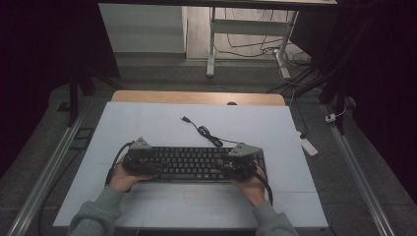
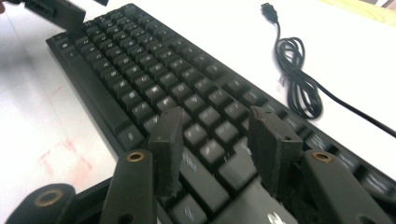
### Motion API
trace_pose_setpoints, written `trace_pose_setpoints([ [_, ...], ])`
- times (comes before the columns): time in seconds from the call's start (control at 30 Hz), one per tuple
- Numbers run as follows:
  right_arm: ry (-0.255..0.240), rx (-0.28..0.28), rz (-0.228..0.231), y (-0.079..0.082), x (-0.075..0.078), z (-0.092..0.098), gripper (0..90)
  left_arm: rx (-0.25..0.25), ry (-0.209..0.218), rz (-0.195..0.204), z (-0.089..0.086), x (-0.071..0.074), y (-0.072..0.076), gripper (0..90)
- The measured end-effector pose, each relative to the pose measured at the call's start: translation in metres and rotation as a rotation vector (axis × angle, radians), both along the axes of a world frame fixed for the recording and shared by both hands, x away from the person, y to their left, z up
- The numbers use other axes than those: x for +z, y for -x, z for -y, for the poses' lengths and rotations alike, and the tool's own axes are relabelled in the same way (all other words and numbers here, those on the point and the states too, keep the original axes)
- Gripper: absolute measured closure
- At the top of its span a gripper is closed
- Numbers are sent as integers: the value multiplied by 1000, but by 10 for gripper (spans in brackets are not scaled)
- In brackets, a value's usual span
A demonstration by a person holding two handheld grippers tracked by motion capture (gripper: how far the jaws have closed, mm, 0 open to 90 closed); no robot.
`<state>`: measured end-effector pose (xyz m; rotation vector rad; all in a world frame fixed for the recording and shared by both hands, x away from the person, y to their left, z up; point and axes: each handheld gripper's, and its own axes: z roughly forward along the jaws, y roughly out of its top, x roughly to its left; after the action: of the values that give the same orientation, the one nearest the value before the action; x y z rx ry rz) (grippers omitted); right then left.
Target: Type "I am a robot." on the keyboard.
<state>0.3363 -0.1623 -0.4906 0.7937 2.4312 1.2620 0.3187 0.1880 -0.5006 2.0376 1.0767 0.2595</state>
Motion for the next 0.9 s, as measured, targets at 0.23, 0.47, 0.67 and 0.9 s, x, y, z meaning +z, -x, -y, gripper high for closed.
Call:
trace_pose_setpoints([
  [0.23,7,-17,8,9,-2,23,524,0,8,5,0,1,0,274],
  [0.47,-7,-24,10,9,-2,28,520,13,9,14,-2,1,0,286],
  [0.67,10,-17,5,10,-5,26,519,15,12,32,-2,2,1,368],
  [0.9,4,-23,-1,10,-6,26,518,4,34,59,-1,3,1,587],
])
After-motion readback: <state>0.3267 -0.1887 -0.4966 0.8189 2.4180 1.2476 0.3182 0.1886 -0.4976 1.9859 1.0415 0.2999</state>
